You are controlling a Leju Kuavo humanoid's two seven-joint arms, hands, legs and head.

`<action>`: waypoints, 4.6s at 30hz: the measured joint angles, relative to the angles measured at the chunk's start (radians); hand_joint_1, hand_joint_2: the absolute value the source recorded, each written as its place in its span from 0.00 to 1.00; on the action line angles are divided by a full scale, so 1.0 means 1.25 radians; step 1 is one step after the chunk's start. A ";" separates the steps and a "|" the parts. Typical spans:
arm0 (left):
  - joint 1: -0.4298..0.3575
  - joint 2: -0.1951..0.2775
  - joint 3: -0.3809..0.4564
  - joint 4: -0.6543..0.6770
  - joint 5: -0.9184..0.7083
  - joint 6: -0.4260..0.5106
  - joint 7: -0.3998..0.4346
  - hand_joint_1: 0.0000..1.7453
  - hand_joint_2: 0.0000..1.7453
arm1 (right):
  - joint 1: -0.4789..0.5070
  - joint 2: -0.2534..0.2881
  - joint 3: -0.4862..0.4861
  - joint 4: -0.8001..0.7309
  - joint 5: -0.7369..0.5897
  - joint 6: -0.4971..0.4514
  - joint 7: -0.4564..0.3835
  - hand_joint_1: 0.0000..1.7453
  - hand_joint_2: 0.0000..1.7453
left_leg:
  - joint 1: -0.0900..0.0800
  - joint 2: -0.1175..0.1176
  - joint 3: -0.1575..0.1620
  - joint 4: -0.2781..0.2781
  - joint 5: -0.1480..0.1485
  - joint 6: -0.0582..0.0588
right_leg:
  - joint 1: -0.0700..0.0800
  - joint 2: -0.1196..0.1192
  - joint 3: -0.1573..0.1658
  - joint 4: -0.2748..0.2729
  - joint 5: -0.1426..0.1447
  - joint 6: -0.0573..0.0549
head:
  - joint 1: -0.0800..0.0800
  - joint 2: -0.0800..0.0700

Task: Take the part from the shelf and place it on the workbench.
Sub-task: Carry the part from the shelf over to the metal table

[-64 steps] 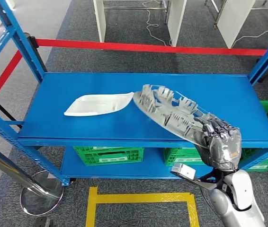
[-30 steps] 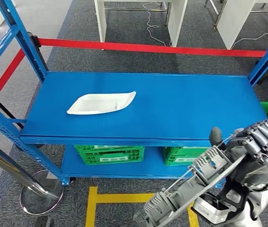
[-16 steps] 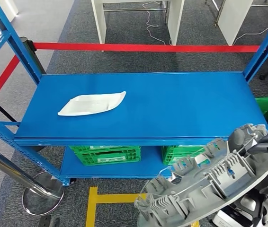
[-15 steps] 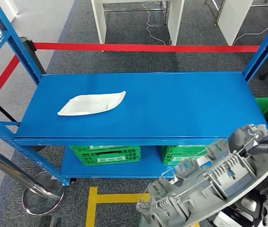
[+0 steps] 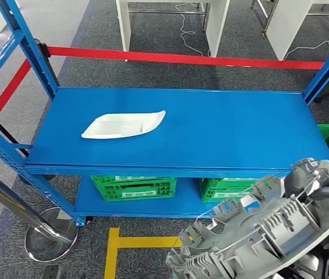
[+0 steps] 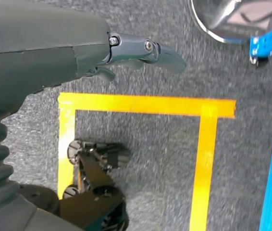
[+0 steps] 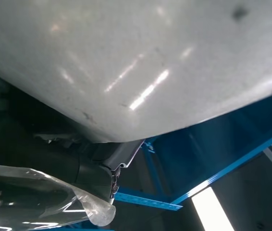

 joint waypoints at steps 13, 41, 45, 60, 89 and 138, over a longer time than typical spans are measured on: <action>-0.006 -0.024 0.024 0.006 0.064 0.021 -0.025 0.00 1.00 | 0.020 -0.011 0.011 -0.004 -0.057 0.000 0.015 1.00 1.00 | -0.004 -0.002 -0.011 0.026 -0.018 -0.027 | -0.001 -0.002 0.071 -0.134 0.079 -0.024 | -0.002 0.000; 0.036 -0.011 0.100 -0.015 0.058 0.025 0.007 0.00 1.00 | 0.209 -0.036 0.089 -0.047 -0.216 -0.010 0.009 1.00 1.00 | -0.005 0.003 -0.052 0.011 0.053 -0.023 | 0.002 0.002 0.158 -0.155 0.008 -0.006 | 0.003 0.000; 0.047 -0.003 0.103 -0.029 0.040 0.024 0.014 0.00 1.00 | 0.237 -0.033 0.100 -0.047 -0.256 -0.010 0.006 1.00 1.00 | 0.000 0.002 -0.070 0.065 -0.015 -0.041 | 0.000 -0.004 0.133 -0.156 0.033 -0.035 | 0.000 0.000; 0.030 -0.007 0.108 -0.044 0.034 0.023 -0.024 0.00 1.00 | 0.267 -0.074 0.107 -0.044 -0.370 -0.004 0.031 1.00 1.00 | -0.007 0.004 0.075 -0.034 -0.040 0.004 | 0.006 -0.005 0.016 -0.095 0.060 -0.008 | 0.001 0.000; 0.017 -0.051 0.163 -0.025 0.037 0.077 0.017 0.00 1.00 | 0.243 -0.087 0.095 0.004 -0.387 0.091 0.069 1.00 1.00 | -0.008 0.002 0.087 -0.031 -0.053 -0.010 | 0.002 -0.008 0.023 -0.128 0.107 -0.007 | -0.004 0.000; 0.017 -0.033 0.159 -0.024 -0.024 0.079 0.033 0.00 1.00 | 0.294 -0.077 0.104 0.008 -0.428 0.109 0.075 1.00 1.00 | 0.003 -0.063 -0.031 0.058 -0.034 -0.042 | -0.023 0.026 0.093 -0.110 0.030 -0.008 | -0.002 0.000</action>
